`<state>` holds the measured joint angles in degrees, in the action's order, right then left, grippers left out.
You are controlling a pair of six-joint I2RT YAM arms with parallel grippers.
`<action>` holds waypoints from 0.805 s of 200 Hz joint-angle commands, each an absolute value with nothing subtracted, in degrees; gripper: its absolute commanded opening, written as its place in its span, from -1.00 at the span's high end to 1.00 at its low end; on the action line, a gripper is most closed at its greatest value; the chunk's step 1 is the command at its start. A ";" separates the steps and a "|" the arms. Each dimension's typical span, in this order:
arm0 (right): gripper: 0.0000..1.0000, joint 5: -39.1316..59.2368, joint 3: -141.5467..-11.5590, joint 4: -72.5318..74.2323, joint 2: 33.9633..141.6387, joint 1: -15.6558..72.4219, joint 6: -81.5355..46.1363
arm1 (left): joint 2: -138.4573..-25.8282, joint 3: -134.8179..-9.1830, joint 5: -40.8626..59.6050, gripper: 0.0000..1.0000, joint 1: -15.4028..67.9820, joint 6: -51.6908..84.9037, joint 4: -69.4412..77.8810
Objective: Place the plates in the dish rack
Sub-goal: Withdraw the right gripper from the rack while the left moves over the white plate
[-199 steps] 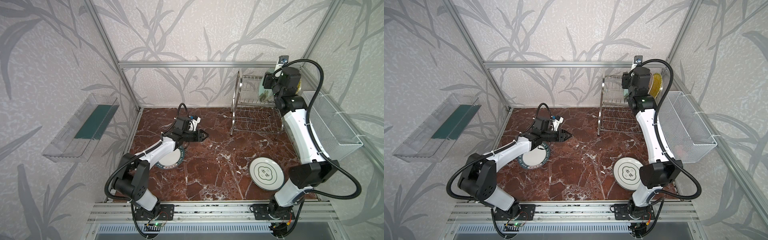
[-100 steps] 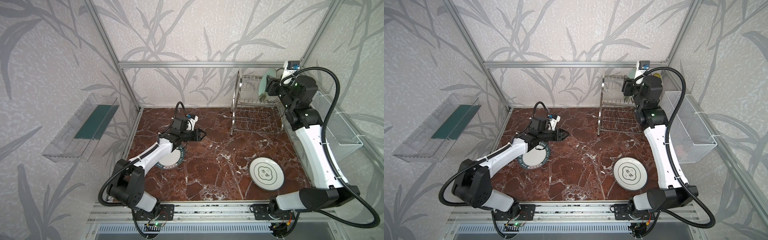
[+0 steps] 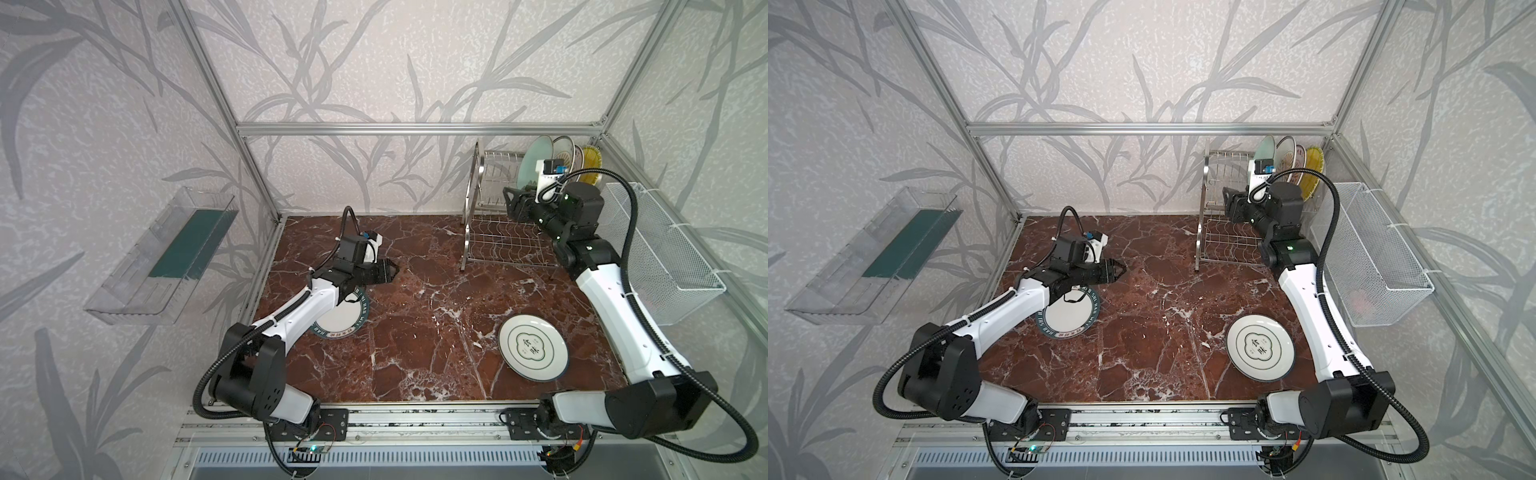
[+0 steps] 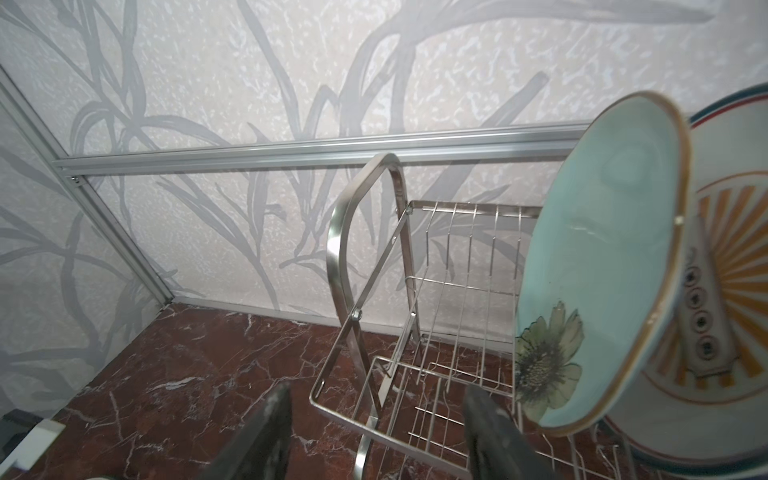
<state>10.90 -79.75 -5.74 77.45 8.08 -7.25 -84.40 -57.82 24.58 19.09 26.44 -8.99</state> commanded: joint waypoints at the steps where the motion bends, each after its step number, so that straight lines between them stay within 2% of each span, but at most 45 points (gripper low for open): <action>1: -0.28 14.78 -75.92 0.14 75.65 10.27 -8.52 | -81.61 -54.86 21.93 0.11 15.69 29.72 -9.79; 62: -0.27 12.35 -61.47 6.80 71.51 19.52 -10.66 | -75.12 -46.79 17.08 0.07 3.80 32.02 -14.64; 103: -0.26 6.60 -52.60 10.96 70.15 26.62 -12.30 | -72.47 -45.01 7.67 0.04 0.06 30.86 -18.88; 127: -0.26 4.92 -49.64 11.95 71.27 29.81 -13.30 | -72.32 -43.94 2.85 0.03 -2.19 30.77 -20.15; 161: -0.26 6.02 -47.07 12.62 74.22 31.87 -15.23 | -72.89 -41.72 0.96 -0.05 -6.45 31.07 -20.68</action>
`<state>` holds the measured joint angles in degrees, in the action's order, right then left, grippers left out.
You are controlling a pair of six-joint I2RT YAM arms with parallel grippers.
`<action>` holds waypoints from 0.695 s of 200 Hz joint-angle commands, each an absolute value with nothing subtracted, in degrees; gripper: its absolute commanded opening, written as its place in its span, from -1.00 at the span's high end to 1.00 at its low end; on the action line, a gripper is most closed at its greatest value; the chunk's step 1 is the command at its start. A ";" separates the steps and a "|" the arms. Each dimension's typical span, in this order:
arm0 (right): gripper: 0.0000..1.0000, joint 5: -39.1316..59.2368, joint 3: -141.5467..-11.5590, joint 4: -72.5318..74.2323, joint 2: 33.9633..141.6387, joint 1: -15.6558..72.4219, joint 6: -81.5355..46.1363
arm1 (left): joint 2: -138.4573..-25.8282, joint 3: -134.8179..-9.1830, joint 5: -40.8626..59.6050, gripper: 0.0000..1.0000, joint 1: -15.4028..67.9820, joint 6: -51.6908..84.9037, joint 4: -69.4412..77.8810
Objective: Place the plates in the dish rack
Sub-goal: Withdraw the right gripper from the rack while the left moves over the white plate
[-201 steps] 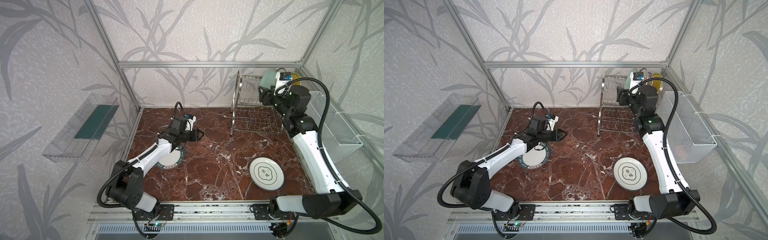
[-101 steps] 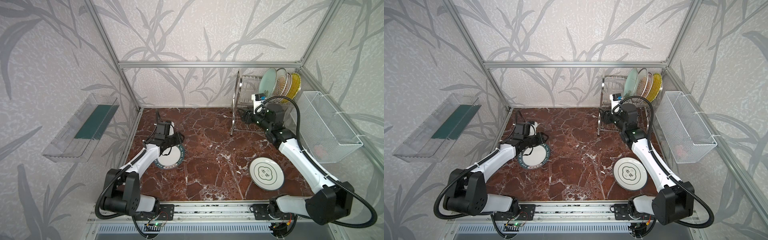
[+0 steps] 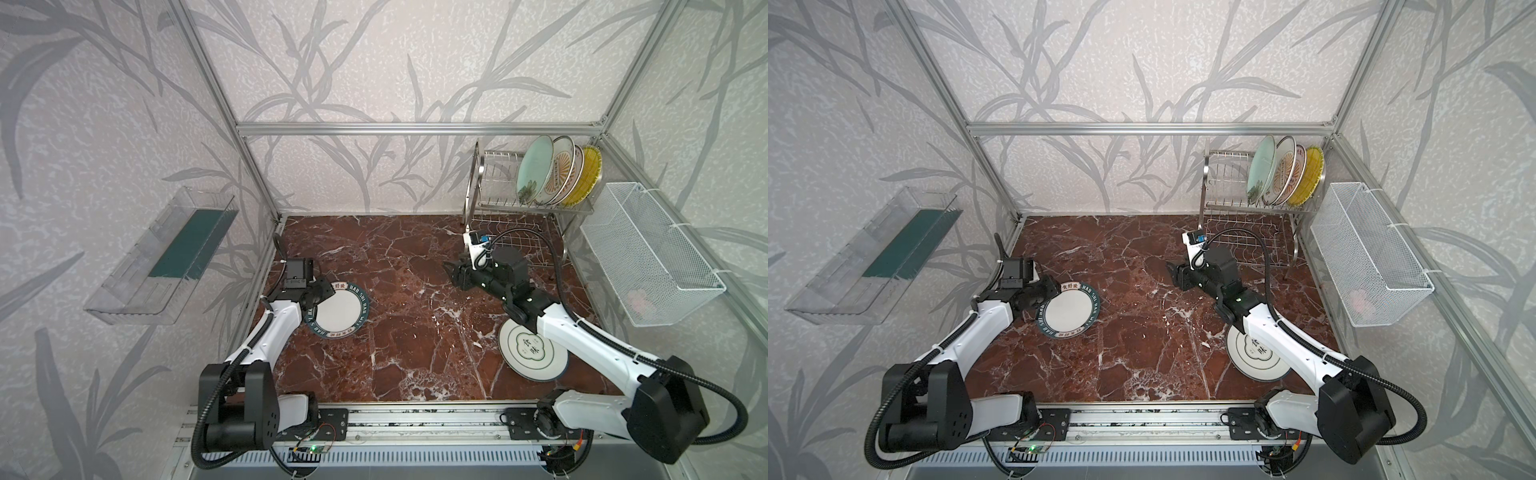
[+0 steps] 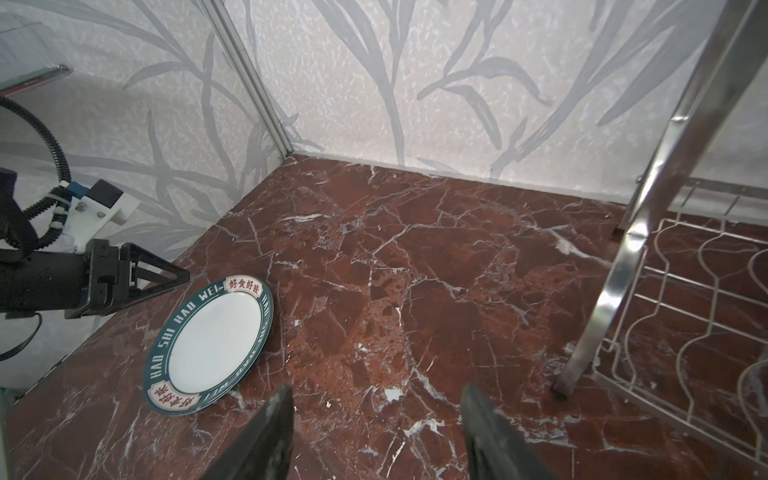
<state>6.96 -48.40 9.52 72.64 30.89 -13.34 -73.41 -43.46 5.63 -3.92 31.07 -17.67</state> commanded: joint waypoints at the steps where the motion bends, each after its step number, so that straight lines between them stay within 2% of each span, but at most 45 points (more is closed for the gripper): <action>1: -0.26 6.04 -47.05 12.60 74.29 31.93 -15.22 | -72.92 -41.69 0.92 -0.05 -6.52 31.00 -20.71; 30: -0.26 6.81 -46.49 12.49 76.43 32.83 -15.67 | -73.49 -40.81 -3.49 -0.07 -8.73 31.55 -23.39; 139: -0.27 6.50 -47.21 11.25 77.96 33.14 -15.29 | -80.10 -39.46 3.15 -0.07 -10.87 32.56 -21.01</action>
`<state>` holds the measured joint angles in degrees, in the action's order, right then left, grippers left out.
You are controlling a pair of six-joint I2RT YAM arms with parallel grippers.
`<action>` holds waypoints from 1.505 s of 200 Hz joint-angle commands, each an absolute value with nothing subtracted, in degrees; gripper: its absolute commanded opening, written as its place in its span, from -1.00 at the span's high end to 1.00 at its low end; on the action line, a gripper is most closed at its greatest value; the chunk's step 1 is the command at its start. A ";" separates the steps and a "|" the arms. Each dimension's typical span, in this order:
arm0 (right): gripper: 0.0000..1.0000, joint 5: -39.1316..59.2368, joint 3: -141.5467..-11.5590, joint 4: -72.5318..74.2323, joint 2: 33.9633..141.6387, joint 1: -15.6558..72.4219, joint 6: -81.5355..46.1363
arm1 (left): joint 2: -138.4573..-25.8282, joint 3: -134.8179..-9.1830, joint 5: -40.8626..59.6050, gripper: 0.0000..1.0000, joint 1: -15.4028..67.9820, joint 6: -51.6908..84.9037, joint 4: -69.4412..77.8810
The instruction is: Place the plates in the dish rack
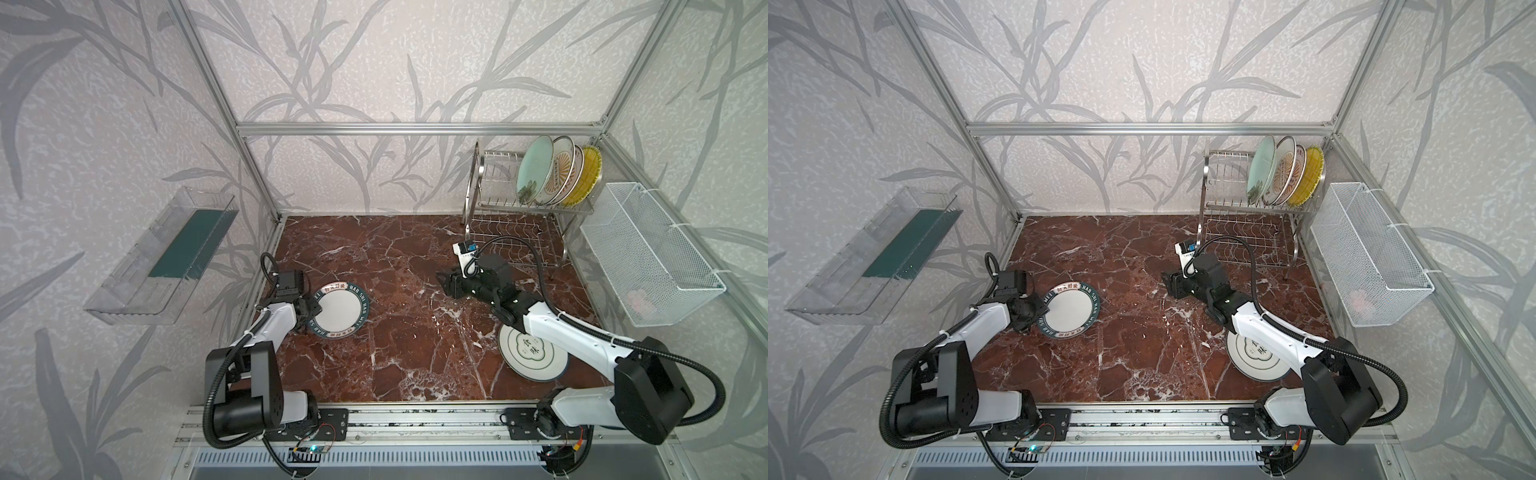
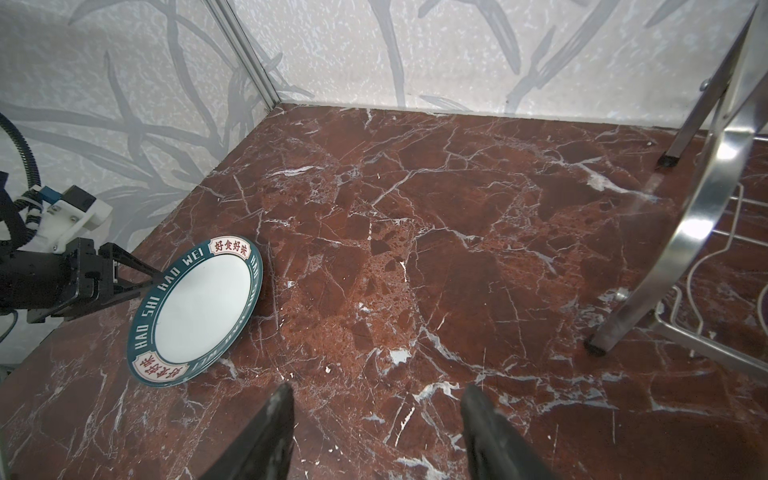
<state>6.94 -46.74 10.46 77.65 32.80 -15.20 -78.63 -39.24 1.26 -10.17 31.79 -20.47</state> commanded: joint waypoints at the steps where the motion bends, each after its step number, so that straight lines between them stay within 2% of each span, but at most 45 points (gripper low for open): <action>1: -0.27 6.50 -47.16 11.21 77.96 33.14 -15.34 | -80.22 -39.51 3.29 -0.07 -10.84 32.54 -21.09; 81: -0.27 6.06 -47.01 11.34 78.72 33.15 -15.56 | -83.58 -40.26 15.00 -0.02 -10.43 30.07 -16.58; 121: -0.27 5.98 -46.68 11.77 79.48 33.18 -16.13 | -86.47 -42.67 18.09 0.03 -7.28 27.52 -16.78; 173: -0.27 6.72 -46.71 11.54 80.93 33.19 -17.63 | -92.94 -49.00 16.60 0.08 1.32 25.32 -18.14; 248: -0.29 7.09 -43.96 17.07 87.37 32.79 -28.02 | -102.13 -59.12 18.59 0.12 14.54 25.47 -16.80; 301: -0.29 13.83 -42.79 25.77 95.25 29.88 -36.17 | -102.12 -59.55 17.37 0.12 15.73 27.68 -16.73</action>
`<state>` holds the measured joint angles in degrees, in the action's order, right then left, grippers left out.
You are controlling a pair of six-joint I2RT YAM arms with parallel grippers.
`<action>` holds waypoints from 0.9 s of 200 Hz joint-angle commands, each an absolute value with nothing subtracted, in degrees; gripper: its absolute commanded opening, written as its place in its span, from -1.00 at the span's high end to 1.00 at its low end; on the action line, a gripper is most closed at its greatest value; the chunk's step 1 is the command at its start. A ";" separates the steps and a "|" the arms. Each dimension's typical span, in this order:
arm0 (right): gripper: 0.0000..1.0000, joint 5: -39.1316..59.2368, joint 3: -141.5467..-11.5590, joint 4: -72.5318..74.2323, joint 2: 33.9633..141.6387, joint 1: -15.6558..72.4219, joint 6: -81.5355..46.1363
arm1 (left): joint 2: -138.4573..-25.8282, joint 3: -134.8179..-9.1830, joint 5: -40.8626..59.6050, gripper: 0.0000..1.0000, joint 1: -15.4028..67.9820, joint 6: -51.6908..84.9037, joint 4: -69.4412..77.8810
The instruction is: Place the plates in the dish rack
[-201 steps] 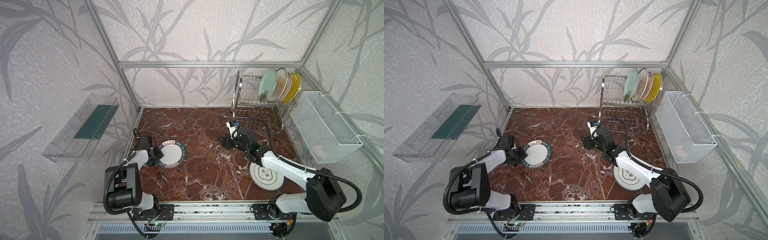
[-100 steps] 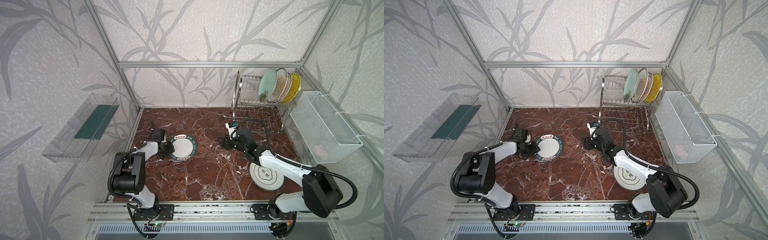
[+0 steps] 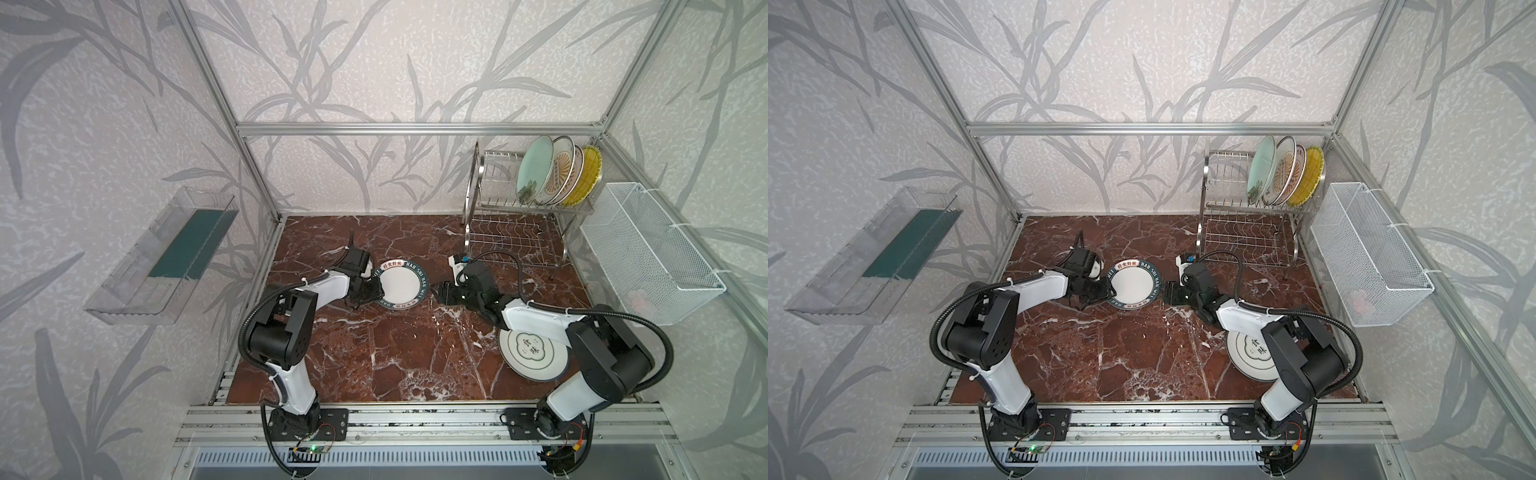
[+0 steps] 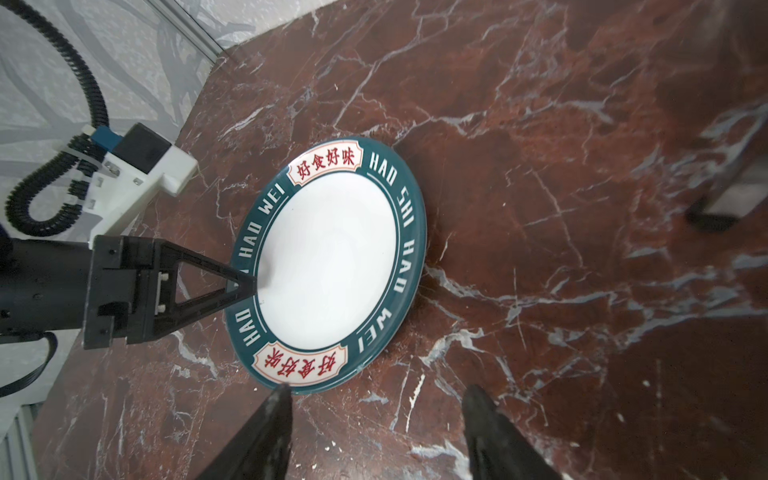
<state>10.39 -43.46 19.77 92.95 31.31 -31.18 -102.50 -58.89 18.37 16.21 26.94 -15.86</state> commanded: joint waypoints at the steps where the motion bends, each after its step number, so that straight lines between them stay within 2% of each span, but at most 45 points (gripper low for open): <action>1: -0.29 13.86 -42.75 25.89 95.35 29.80 -36.19 | -102.12 -59.57 17.30 0.12 15.73 27.68 -16.72; 96: -0.29 16.31 -43.47 33.56 104.15 29.62 -44.85 | -100.91 -59.16 15.03 0.13 15.04 28.21 -18.72; 180: -0.25 18.49 -46.55 36.57 110.48 29.59 -47.92 | -98.55 -57.92 19.00 0.12 14.68 27.70 -16.70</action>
<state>17.23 -44.88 34.70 108.22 29.56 -46.44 -100.77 -58.74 17.65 14.87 28.01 -16.27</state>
